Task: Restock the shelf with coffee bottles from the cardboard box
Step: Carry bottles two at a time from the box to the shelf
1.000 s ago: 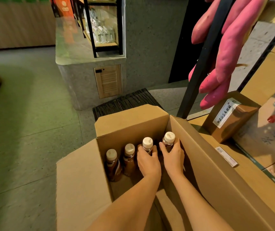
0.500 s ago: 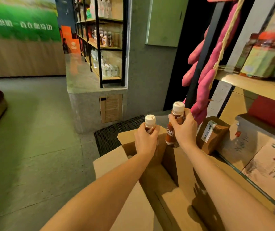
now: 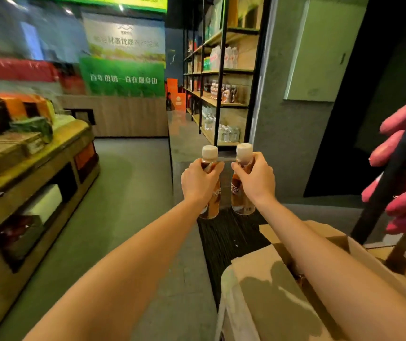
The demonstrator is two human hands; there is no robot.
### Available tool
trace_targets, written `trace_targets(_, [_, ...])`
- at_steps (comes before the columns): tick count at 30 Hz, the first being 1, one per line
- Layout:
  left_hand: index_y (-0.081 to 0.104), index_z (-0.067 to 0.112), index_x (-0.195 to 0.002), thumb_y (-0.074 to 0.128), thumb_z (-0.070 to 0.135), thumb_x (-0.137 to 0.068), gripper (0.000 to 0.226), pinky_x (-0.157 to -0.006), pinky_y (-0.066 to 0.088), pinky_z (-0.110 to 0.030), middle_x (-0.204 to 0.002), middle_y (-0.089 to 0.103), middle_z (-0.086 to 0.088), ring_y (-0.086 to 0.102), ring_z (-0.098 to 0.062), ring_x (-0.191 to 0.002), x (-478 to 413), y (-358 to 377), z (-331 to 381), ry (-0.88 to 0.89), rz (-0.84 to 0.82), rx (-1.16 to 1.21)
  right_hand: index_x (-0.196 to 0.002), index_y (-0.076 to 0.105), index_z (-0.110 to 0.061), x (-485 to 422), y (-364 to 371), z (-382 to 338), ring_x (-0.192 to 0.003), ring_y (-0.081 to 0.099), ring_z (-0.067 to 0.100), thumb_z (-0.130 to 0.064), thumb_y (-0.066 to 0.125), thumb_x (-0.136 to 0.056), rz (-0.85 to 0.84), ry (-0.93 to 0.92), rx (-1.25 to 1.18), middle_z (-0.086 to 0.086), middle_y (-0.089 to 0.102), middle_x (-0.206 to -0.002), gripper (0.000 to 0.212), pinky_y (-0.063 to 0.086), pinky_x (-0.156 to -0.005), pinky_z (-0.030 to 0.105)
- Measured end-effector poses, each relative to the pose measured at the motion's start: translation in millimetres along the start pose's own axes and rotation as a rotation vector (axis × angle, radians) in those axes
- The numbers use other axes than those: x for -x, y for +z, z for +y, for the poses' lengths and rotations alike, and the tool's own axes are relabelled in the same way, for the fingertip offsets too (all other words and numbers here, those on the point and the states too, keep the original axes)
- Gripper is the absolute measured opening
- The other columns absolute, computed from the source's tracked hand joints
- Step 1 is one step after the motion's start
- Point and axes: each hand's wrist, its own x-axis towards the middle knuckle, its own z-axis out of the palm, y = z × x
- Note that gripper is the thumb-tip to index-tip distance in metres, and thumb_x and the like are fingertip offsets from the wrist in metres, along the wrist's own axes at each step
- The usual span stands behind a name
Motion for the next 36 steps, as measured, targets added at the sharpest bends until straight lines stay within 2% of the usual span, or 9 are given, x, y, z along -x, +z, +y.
trace_targets(2, [0.058,0.018,-0.083,0.063,0.040,-0.085,0.023,-0.075,0.048,-0.033,-0.081,0.060,0.001,0.059,-0.019,-0.080,-22,-33,-18,-0.005,0.020,-0.025,-0.122,0.051,-0.011,-5,38,-21,-0.110,0.058,0.023,-0.034,0.062,-0.088,-0.027,-0.015,-0.025,0.006,0.064,-0.115,0.042,0.044,-0.088,0.035])
trace_targets(6, [0.063,0.013,-0.089,0.065,0.036,-0.084,0.023,-0.077,0.051,-0.034,-0.085,0.064,-0.003,0.062,-0.022,-0.083,-77,-102,-59,-0.004,0.017,-0.007,-0.114,0.053,-0.010,-20,118,-62,-0.105,0.059,0.022,-0.035,0.062,-0.088,-0.090,-0.045,-0.063,0.005,0.064,-0.111,0.037,0.042,-0.080,0.031])
trace_targets(11, [0.063,0.011,-0.098,0.066,0.034,-0.085,0.026,-0.078,0.049,-0.030,-0.092,0.065,-0.003,0.063,-0.018,-0.087,-145,-182,-107,0.003,0.028,0.040,-0.113,0.054,-0.009,-44,219,-119,-0.104,0.060,0.024,-0.034,0.063,-0.087,-0.115,-0.074,-0.122,0.007,0.064,-0.111,0.038,0.044,-0.080,0.031])
trace_targets(18, [0.062,0.011,-0.109,0.064,0.035,-0.086,0.034,-0.078,0.045,-0.027,-0.099,0.065,-0.003,0.060,-0.015,-0.090,-236,-251,-166,-0.014,0.056,0.015,-0.114,0.053,-0.008,-86,332,-179,-0.100,0.058,0.019,-0.033,0.062,-0.088,-0.148,-0.081,-0.188,0.007,0.063,-0.109,0.037,0.039,-0.074,0.025])
trace_targets(20, [0.061,0.010,-0.111,0.063,0.037,-0.086,0.036,-0.079,0.046,-0.028,-0.101,0.064,-0.004,0.060,-0.016,-0.092,-262,-261,-183,-0.019,0.076,-0.003,-0.113,0.053,-0.008,-100,362,-186,-0.097,0.057,0.017,-0.034,0.062,-0.088,-0.151,-0.083,-0.198,0.006,0.063,-0.109,0.036,0.040,-0.075,0.027])
trace_targets(26, [0.061,0.011,-0.102,0.064,0.034,-0.086,0.029,-0.075,0.045,-0.027,-0.092,0.062,-0.001,0.060,-0.015,-0.085,-348,-271,-240,-0.047,0.110,-0.020,-0.110,0.053,-0.010,-165,455,-180,-0.103,0.060,0.025,-0.039,0.063,-0.086,-0.166,-0.082,-0.192,0.008,0.064,-0.110,0.039,0.050,-0.086,0.041])
trace_targets(28, [0.061,0.013,-0.099,0.065,0.034,-0.085,0.026,-0.075,0.046,-0.028,-0.092,0.063,-0.002,0.062,-0.017,-0.086,-384,-266,-262,-0.056,0.110,-0.023,-0.110,0.053,-0.011,-196,486,-173,-0.102,0.060,0.026,-0.040,0.062,-0.086,-0.181,-0.078,-0.188,0.008,0.064,-0.109,0.039,0.050,-0.085,0.041])
trace_targets(33, [0.062,0.008,-0.113,0.065,0.036,-0.085,0.040,-0.086,0.051,-0.035,-0.105,0.067,-0.008,0.064,-0.022,-0.097,-500,-242,-299,-0.066,0.149,-0.007,-0.111,0.052,-0.011,-297,554,-158,-0.099,0.060,0.024,-0.040,0.062,-0.086,-0.210,-0.115,-0.187,0.007,0.063,-0.107,0.040,0.050,-0.081,0.039])
trace_targets(36, [0.062,0.008,-0.108,0.066,0.035,-0.085,0.036,-0.086,0.052,-0.038,-0.100,0.067,-0.008,0.064,-0.024,-0.095,-575,-227,-310,-0.041,0.179,0.017,-0.112,0.052,-0.009,-365,590,-152,-0.098,0.058,0.023,-0.036,0.063,-0.087,-0.231,-0.137,-0.212,0.005,0.062,-0.106,0.038,0.047,-0.078,0.035])
